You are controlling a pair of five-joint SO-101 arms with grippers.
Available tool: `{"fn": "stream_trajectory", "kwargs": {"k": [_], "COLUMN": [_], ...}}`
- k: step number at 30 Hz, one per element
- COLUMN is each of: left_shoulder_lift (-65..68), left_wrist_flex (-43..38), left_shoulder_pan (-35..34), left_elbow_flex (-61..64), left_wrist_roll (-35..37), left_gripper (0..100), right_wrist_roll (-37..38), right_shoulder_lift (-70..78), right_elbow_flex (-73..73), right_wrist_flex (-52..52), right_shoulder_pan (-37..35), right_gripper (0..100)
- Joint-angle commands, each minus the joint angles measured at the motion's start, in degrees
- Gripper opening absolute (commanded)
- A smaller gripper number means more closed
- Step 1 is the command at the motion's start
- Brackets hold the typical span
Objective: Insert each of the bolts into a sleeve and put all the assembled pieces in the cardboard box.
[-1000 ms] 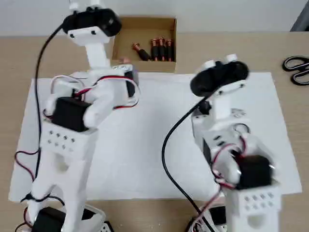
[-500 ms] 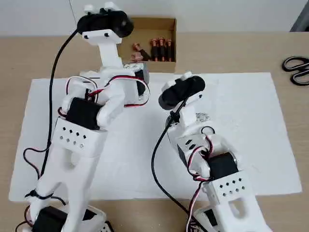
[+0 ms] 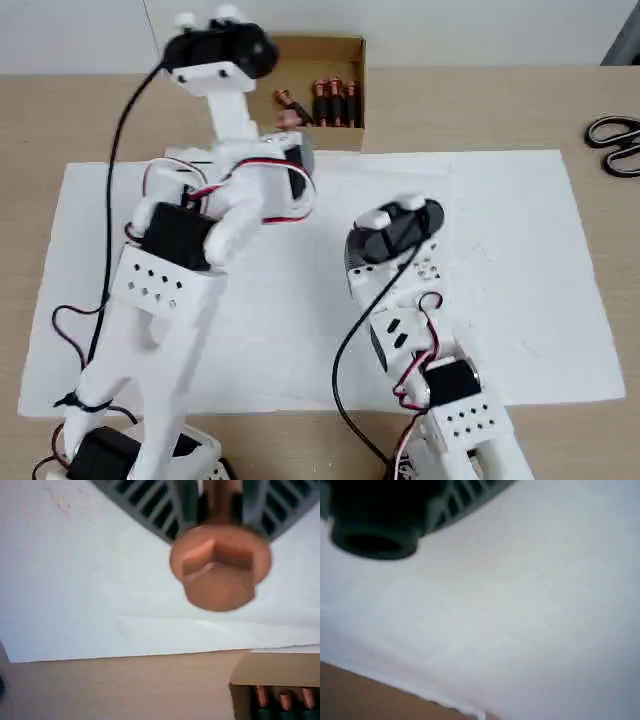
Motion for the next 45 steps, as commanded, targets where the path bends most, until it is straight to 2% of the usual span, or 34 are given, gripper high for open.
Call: {"fn": "stream_trajectory", "kwargs": {"k": [1, 6, 10, 15, 21, 30, 35, 41, 45], "left_shoulder_lift": [-2.2, -2.0, -2.5, -2.5, -2.5, -2.7, -9.5, -16.8, -18.3], "left_wrist_flex": [-1.7, -2.4, -8.3, -15.2, -20.6, -21.4, -22.2, -31.4, -33.8], "left_shoulder_pan": [2.6, 3.8, 3.8, 4.3, 8.2, 8.3, 10.3, 10.4, 10.4], "left_elbow_flex": [-0.2, 0.5, 6.5, 13.3, 18.5, 19.7, 24.6, 35.3, 39.2], "left_wrist_roll": [0.4, 0.4, 0.4, 0.4, 0.4, 0.5, 2.4, 2.4, 2.4], "left_gripper": [1, 1, 1, 1, 1, 1, 1, 1, 1], "right_wrist_roll": [-0.8, -6.2, -9.1, -9.1, -9.1, -9.1, -9.1, -9.1, -9.1], "right_shoulder_lift": [-5.6, -12.8, -18.5, -22.1, -22.7, -22.7, -22.7, -22.7, -22.7], "right_elbow_flex": [3.6, 9.3, 12.4, 14.3, 14.2, 14.2, 14.2, 14.2, 14.2], "right_wrist_flex": [-2.5, -2.3, -2.2, -2.0, 1.4, 1.4, 1.4, 1.3, 1.4], "right_shoulder_pan": [0.1, 0.1, 0.1, -1.6, -4.3, -4.3, -4.3, -4.3, -4.4], "right_gripper": [0.5, 0.5, 0.4, 0.4, 0.4, 0.4, 0.4, 0.4, 0.4]}}
